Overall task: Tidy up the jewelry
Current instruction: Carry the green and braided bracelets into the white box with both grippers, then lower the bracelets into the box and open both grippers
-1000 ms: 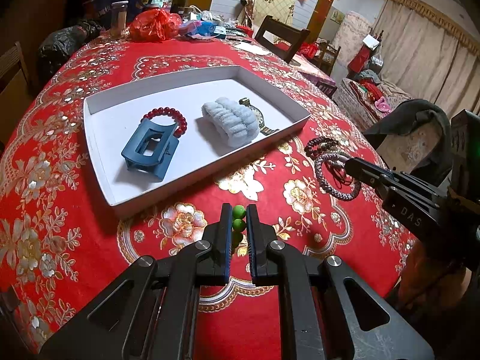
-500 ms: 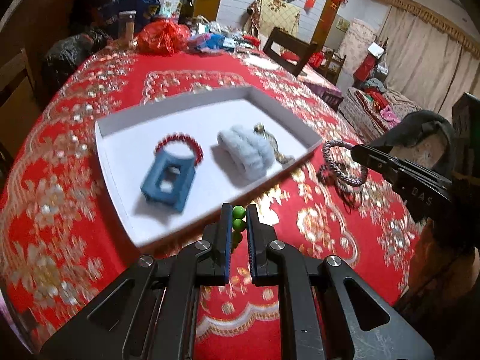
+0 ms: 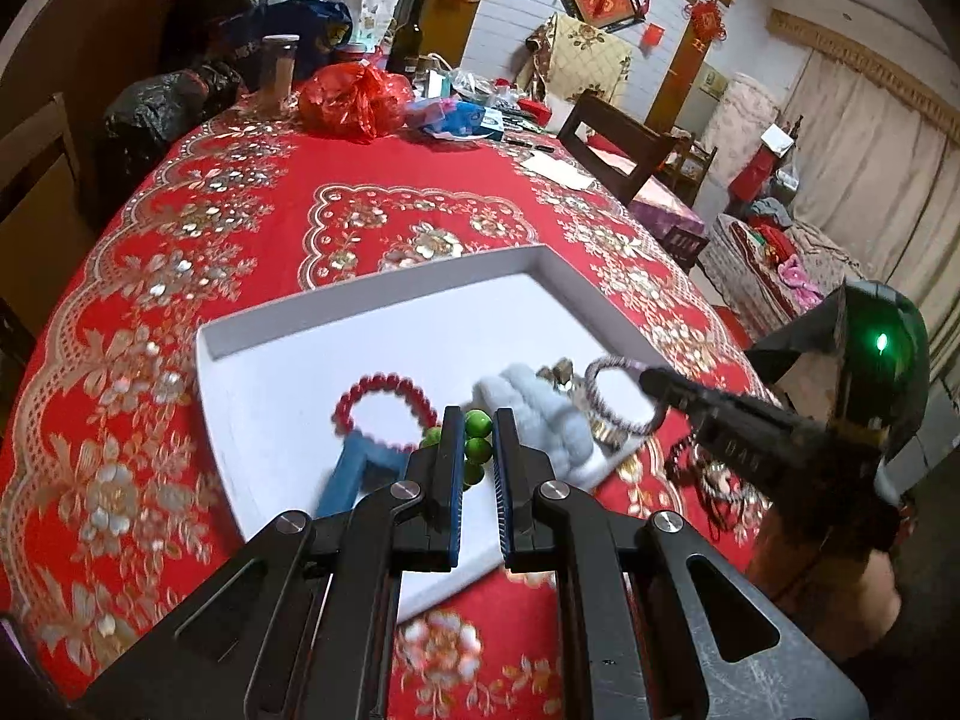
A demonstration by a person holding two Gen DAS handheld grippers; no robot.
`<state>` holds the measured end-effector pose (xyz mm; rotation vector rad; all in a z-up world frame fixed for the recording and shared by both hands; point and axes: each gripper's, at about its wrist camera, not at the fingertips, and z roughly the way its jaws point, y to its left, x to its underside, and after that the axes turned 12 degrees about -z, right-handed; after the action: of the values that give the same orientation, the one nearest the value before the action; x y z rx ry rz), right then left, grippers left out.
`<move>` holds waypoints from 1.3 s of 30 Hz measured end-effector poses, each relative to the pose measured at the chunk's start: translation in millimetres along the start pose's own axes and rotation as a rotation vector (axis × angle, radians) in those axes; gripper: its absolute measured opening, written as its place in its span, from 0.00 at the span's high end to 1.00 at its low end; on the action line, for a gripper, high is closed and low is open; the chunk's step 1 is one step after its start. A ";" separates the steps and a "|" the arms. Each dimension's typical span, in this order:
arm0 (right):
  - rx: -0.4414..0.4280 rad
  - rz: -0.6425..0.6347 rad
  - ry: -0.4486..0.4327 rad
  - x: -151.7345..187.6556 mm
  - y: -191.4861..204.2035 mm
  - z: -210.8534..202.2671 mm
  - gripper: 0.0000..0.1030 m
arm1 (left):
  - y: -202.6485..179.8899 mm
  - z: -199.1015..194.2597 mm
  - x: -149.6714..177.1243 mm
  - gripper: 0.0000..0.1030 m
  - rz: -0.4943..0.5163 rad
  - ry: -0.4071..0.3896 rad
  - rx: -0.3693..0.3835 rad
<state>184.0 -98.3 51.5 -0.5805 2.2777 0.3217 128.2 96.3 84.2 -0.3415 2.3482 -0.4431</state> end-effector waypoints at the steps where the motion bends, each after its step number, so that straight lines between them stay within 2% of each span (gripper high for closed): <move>1: -0.006 -0.003 0.000 0.3 -1.0 2.3 0.94 | -2.2 2.3 -5.2 0.93 0.004 -0.005 -0.002; 7: -0.030 -0.013 0.027 4.3 -6.1 22.0 0.94 | -0.6 31.1 -11.0 0.93 -0.006 0.014 -0.036; 13: -0.045 0.012 0.047 9.2 -12.2 33.3 0.94 | 6.7 61.7 6.9 0.93 -0.004 0.076 -0.082; 23: -0.035 0.009 0.055 9.0 -9.9 38.4 0.94 | 6.4 65.4 24.1 0.92 0.028 0.049 -0.194; 31: -0.053 0.029 0.047 10.8 -10.4 40.8 0.94 | 9.3 64.5 24.8 0.90 0.020 0.049 -0.200; 34: -0.075 0.031 0.044 10.3 -8.4 41.0 0.93 | 9.7 63.0 25.3 0.78 0.020 0.044 -0.208; 36: -0.085 0.030 0.042 9.5 -7.0 40.8 0.89 | 11.2 62.1 25.1 0.61 0.015 0.038 -0.211; 38: -0.084 0.031 0.030 7.9 -6.7 38.5 0.73 | 12.9 59.3 24.9 0.58 0.004 0.033 -0.209; 39: -0.080 0.033 0.018 7.4 -6.6 36.6 0.73 | 13.6 57.3 24.7 0.58 0.002 0.032 -0.207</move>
<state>205.1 -91.9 20.6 -0.5894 2.3017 0.4268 148.7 87.2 24.3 -0.4315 2.4310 -0.2056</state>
